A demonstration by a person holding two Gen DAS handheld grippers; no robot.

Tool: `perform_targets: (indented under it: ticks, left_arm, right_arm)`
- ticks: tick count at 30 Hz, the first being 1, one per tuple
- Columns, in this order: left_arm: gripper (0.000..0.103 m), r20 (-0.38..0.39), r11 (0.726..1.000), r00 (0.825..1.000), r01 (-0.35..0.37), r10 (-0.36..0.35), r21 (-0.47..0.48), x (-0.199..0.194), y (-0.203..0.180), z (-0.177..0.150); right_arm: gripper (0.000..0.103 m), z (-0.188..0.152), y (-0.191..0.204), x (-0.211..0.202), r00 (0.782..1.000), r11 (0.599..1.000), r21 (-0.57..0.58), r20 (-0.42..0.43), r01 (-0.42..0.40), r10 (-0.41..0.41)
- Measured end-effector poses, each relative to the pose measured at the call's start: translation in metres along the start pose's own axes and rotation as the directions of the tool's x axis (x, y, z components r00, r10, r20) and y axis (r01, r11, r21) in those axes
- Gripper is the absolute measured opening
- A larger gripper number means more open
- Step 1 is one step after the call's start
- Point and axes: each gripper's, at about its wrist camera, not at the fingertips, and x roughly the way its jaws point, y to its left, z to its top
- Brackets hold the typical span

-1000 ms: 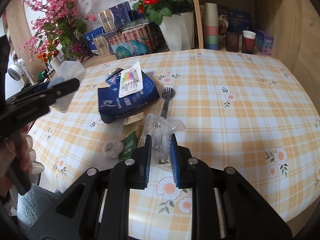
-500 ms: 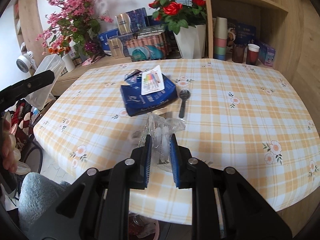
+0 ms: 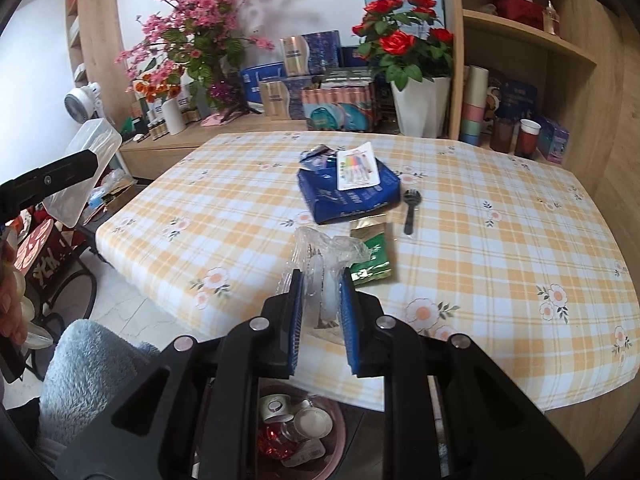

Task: Collect trash
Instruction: 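Carry the bag and the box over the bin with both grippers, then open the right gripper to drop the clear bag into the bin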

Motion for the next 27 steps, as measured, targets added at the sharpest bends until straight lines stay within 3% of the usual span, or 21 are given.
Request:
perform_targets:
  ticks: [7,20,24,26,27]
  left_arm:
    - [0.056,0.014,1.0,1.0,-0.002,0.003,-0.025,-0.029,0.005,-0.016]
    - [0.056,0.022,0.999,1.0,0.008,-0.007,-0.045,-0.042,0.007,-0.027]
    - [0.056,0.019,0.998,1.0,0.012,-0.011,-0.058,-0.042,0.009,-0.031]
    - [0.056,0.018,0.998,1.0,0.016,-0.015,-0.062,-0.041,0.009,-0.033]
    - [0.056,0.017,0.998,1.0,0.018,-0.017,-0.064,-0.041,0.009,-0.034]
  right_arm:
    - [0.021,-0.016,0.023,-0.011,1.0,0.999,-0.041,-0.016,-0.028,0.027]
    - [0.022,-0.042,0.05,-0.006,0.991,0.994,-0.054,-0.095,-0.096,0.091]
    - [0.031,-0.043,0.053,-0.005,0.987,0.991,-0.047,-0.11,-0.125,0.119]
    - [0.05,-0.042,0.053,-0.008,0.989,0.991,-0.051,-0.096,-0.121,0.116]
    - [0.054,-0.039,0.052,-0.01,0.99,0.992,-0.048,-0.085,-0.116,0.112]
